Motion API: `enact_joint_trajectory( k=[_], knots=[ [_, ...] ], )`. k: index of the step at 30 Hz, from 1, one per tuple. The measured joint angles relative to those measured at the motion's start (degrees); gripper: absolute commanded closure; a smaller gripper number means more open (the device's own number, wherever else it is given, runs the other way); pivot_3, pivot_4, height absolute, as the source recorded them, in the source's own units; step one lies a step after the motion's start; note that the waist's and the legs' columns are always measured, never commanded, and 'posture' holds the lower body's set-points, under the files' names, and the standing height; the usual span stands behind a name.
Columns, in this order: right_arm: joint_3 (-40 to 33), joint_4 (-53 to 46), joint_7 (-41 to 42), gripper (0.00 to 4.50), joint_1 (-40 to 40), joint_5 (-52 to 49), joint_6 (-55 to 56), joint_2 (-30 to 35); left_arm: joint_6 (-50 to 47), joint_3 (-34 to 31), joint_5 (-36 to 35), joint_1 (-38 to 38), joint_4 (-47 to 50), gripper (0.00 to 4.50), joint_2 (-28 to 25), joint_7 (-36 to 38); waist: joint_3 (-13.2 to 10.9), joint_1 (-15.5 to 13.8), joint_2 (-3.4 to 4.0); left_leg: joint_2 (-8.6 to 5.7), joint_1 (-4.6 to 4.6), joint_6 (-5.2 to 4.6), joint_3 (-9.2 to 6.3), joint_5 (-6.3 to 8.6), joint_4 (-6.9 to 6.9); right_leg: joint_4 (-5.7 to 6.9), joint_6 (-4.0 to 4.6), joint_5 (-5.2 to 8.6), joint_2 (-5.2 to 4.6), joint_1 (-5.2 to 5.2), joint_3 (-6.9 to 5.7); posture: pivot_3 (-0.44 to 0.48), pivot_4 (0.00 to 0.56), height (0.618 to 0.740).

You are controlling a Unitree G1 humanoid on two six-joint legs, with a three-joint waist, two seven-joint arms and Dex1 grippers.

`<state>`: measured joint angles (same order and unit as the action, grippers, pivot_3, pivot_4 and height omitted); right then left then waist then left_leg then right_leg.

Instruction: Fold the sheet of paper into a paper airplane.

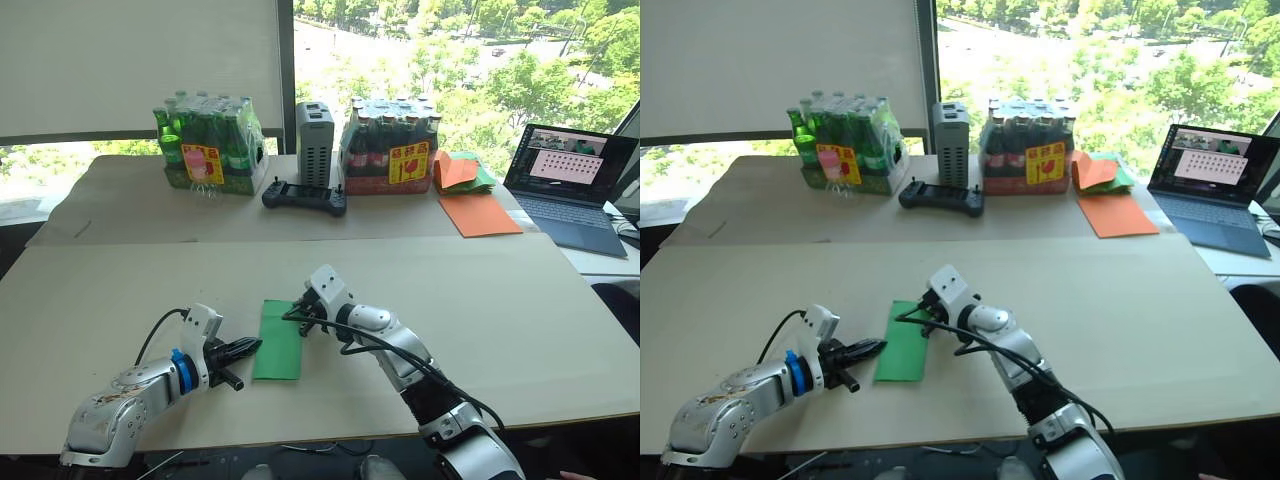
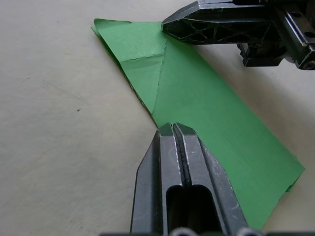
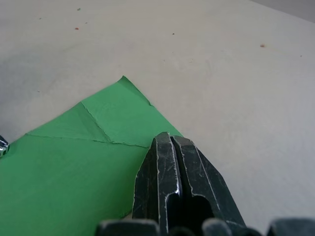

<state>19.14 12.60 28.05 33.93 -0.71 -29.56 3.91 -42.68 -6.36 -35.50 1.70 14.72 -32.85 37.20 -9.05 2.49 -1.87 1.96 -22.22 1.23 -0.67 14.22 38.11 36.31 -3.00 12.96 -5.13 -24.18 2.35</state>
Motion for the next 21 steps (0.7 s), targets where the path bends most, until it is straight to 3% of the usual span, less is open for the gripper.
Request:
enact_joint_trajectory(
  k=[21],
  knots=[
    [5.8, -12.1, 13.1, 4.5, -4.1, -0.6, -4.6, 8.1, -0.1, 0.0, 0.0, 0.1, 0.1, 4.48, 0.0, -0.1, 0.0, 0.0, 0.0, 0.0, 0.02, 0.0, 0.0, 0.0, -0.04, -0.05, 0.0, 0.0, 0.01, 0.02, 0.0, 0.0, 0.15, 0.727]
  ],
)
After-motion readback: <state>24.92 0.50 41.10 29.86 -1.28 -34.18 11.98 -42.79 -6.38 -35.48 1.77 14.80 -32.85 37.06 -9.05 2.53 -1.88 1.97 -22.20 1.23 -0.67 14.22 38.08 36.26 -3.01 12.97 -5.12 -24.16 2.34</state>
